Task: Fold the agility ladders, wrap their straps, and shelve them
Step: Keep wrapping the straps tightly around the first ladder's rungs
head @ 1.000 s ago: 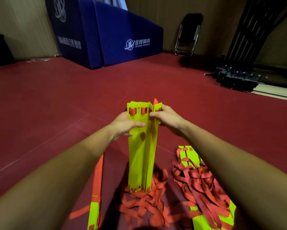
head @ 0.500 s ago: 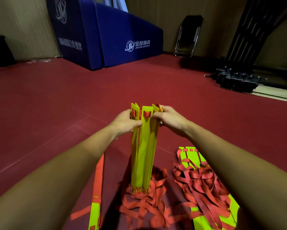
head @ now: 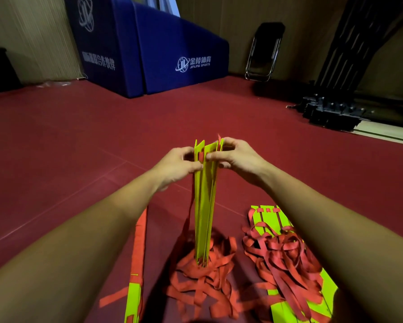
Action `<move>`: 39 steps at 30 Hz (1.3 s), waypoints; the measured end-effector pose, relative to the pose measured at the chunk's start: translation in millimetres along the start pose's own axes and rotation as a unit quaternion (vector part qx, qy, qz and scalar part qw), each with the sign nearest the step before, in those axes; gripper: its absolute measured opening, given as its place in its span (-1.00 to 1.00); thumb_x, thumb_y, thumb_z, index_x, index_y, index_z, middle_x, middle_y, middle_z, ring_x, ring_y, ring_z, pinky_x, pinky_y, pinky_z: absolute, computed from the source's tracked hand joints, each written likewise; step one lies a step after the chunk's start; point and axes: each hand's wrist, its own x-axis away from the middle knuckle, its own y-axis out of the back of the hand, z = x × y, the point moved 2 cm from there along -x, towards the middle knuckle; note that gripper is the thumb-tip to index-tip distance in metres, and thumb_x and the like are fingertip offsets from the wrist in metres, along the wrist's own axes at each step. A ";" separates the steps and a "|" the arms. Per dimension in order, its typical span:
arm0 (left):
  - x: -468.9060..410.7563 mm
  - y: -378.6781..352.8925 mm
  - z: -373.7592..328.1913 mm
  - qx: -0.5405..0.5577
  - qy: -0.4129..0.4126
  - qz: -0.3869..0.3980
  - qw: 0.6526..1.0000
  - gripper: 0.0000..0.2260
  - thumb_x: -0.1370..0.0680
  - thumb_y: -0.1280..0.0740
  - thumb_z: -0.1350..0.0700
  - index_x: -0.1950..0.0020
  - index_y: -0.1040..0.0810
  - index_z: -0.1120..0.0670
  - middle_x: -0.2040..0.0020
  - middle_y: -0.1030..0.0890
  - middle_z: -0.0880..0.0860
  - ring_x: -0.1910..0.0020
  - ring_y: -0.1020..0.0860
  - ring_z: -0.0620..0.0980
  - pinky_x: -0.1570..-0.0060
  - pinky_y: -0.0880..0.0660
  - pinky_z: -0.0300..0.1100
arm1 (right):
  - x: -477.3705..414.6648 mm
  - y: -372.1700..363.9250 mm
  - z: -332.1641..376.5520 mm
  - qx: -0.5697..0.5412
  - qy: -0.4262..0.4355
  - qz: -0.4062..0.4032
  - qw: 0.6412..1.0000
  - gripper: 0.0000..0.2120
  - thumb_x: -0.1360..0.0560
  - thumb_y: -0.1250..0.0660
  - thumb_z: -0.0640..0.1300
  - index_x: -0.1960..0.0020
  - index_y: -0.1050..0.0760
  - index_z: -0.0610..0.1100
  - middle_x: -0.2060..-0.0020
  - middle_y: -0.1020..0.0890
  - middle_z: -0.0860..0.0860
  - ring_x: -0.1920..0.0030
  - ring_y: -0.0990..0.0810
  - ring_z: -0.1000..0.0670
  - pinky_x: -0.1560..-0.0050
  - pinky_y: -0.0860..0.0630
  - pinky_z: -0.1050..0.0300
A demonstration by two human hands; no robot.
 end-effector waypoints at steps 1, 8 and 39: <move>0.8 -1.1 2.7 -0.008 0.001 0.017 1.000 -0.72 -0.46 -0.44 0.29 -0.15 -0.64 0.13 0.05 -0.66 0.07 0.04 -0.60 -0.03 -0.24 -0.50 0.02 | 0.5 0.0 -4.1 0.016 -0.005 0.013 1.000 -0.74 -0.41 -0.44 -0.41 -0.07 -0.55 -0.24 0.07 -0.63 -0.17 0.05 -0.59 -0.08 0.27 -0.48 0.28; 6.4 -5.4 6.7 -0.017 -0.016 0.090 0.996 -0.71 -0.46 -0.50 0.30 -0.11 -0.65 0.01 0.00 -0.69 -0.05 -0.04 -0.60 -0.14 -0.21 -0.46 -0.23 | 3.9 -3.9 -16.0 0.061 -0.007 0.038 0.997 -0.69 -0.42 -0.43 -0.40 -0.16 -0.58 -0.33 0.05 -0.66 -0.12 0.07 -0.58 0.00 0.14 -0.51 0.24; -2.3 -1.8 18.7 -0.103 0.027 -0.141 0.984 -0.81 -0.50 -0.46 0.00 0.21 -0.67 0.10 0.27 -0.61 0.07 0.23 -0.51 -0.07 0.24 -0.36 -0.12 | -10.4 -18.3 -44.4 0.250 -0.074 0.025 0.965 -0.71 -0.50 -0.37 -0.37 -0.22 -0.53 -0.33 0.02 -0.61 -0.18 0.15 -0.55 -0.09 0.16 -0.53 -0.01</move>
